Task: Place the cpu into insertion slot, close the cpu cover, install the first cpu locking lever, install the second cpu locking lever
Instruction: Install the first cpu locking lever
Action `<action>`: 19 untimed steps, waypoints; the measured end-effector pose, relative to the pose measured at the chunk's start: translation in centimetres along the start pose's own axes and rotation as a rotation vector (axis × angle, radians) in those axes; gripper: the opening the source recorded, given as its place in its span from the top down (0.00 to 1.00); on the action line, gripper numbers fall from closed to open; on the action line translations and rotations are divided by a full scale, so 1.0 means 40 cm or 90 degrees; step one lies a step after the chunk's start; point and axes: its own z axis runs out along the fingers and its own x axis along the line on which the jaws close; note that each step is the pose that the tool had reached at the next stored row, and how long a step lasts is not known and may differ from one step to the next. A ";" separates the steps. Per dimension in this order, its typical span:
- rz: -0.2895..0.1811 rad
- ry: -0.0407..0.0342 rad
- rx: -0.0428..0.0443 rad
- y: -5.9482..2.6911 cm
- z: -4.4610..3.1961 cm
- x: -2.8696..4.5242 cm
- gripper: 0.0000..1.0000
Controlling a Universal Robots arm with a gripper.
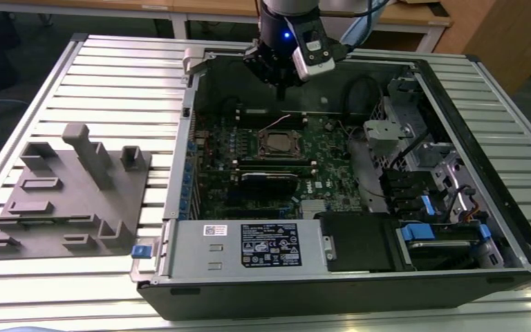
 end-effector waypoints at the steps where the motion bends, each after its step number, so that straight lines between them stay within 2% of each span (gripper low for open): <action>1: 0.000 0.0003 -0.0018 0.000 0.002 0.000 0.90; 4: 0.000 0.0007 -0.0049 -0.002 0.012 0.001 0.90; 7: 0.000 0.0008 -0.0051 -0.003 0.021 0.001 0.90; 19: 0.000 0.0008 -0.0051 -0.003 0.023 0.001 0.90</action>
